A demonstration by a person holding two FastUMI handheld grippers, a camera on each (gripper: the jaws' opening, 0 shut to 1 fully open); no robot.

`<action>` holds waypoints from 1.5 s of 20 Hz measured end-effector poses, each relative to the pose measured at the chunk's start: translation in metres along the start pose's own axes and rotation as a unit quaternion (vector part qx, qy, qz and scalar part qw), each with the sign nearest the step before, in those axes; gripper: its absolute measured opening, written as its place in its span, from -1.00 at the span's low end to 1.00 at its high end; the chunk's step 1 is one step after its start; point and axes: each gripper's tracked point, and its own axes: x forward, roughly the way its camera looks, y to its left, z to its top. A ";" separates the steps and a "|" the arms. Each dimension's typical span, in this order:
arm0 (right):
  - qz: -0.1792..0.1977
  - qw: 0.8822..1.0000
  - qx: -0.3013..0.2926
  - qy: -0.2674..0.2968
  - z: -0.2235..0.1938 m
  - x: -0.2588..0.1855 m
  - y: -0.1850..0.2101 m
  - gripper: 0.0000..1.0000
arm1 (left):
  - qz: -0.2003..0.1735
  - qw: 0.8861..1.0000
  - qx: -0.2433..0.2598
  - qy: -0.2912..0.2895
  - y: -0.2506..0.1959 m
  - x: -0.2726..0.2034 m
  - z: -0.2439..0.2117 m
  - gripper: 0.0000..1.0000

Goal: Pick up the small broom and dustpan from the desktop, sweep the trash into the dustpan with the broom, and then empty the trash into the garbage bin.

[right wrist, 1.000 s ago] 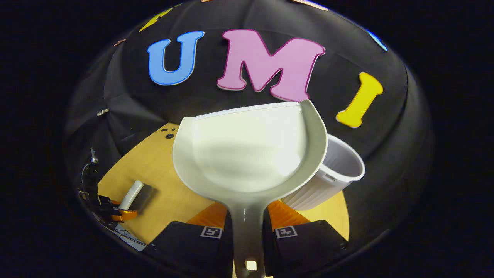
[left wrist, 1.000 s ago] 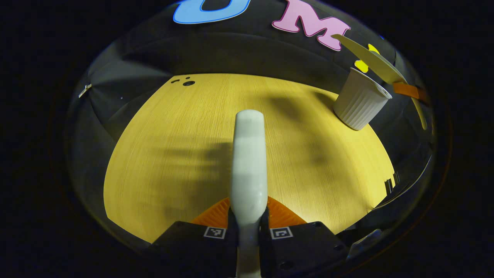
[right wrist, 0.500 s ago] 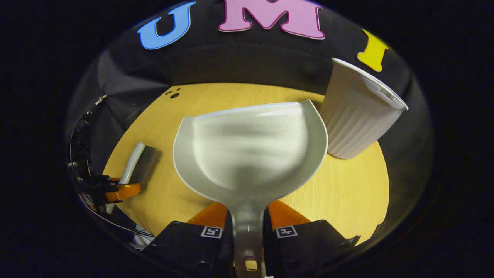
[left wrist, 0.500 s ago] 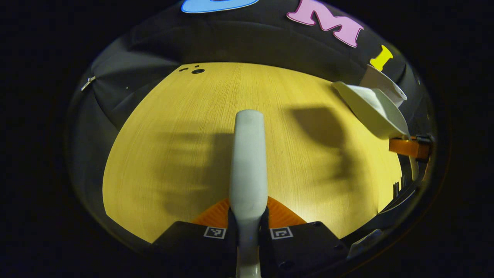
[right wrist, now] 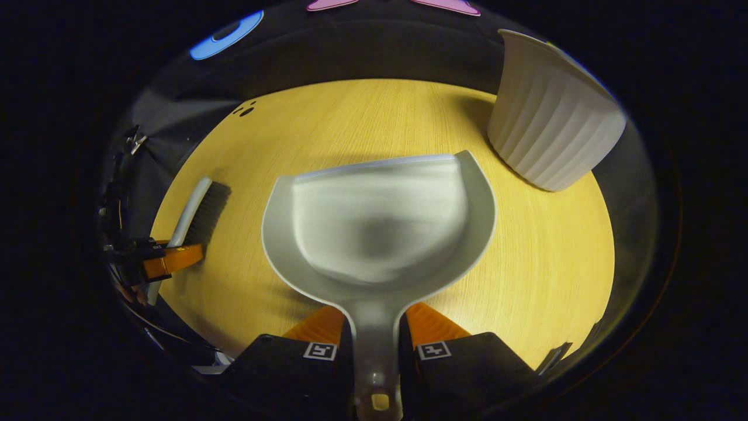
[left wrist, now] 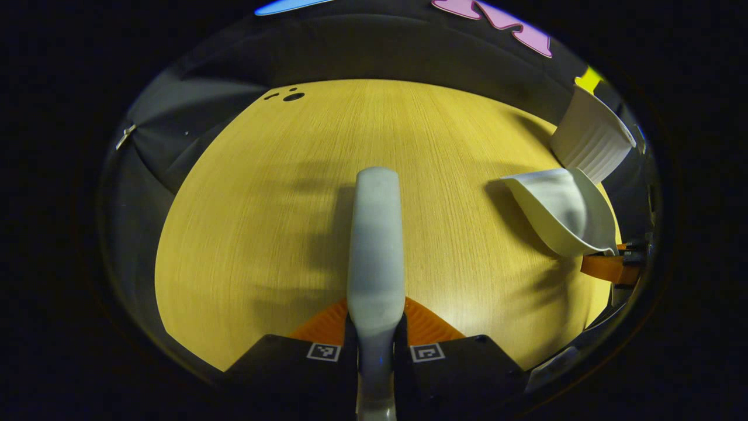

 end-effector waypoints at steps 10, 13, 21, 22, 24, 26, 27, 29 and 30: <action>0.033 0.999 0.017 0.033 -0.011 0.005 0.010 -0.31 | 0.031 0.999 0.033 0.004 0.000 0.005 0.004 -0.26; 0.039 0.999 0.022 0.031 -0.011 0.003 0.013 -0.23 | 0.023 1.000 0.016 -0.007 -0.001 0.003 0.005 0.08; 0.029 0.999 0.026 -0.039 0.006 -0.052 0.015 0.99 | 0.006 0.993 0.004 -0.114 -0.014 -0.078 0.021 0.94; 0.027 0.997 0.024 -0.063 0.013 -0.067 0.017 0.98 | 0.006 0.991 0.005 -0.133 -0.014 -0.092 0.023 0.94; 0.021 0.993 0.018 -0.114 0.027 -0.097 0.019 0.98 | 0.011 0.984 0.006 -0.176 -0.016 -0.130 0.028 0.94; 0.016 0.985 0.016 -0.170 0.043 -0.137 0.018 0.98 | 0.021 0.974 0.010 -0.225 -0.018 -0.171 0.034 0.94; 0.016 0.980 0.014 -0.200 0.051 -0.158 0.018 0.98 | 0.030 0.967 0.014 -0.251 -0.016 -0.192 0.037 0.93; 0.011 0.967 0.006 -0.255 0.063 -0.196 0.017 0.98 | 0.042 0.953 0.014 -0.299 -0.016 -0.231 0.042 0.92; 0.009 0.961 0.003 -0.278 0.067 -0.213 0.018 0.98 | 0.040 0.948 0.008 -0.317 -0.018 -0.245 0.041 0.93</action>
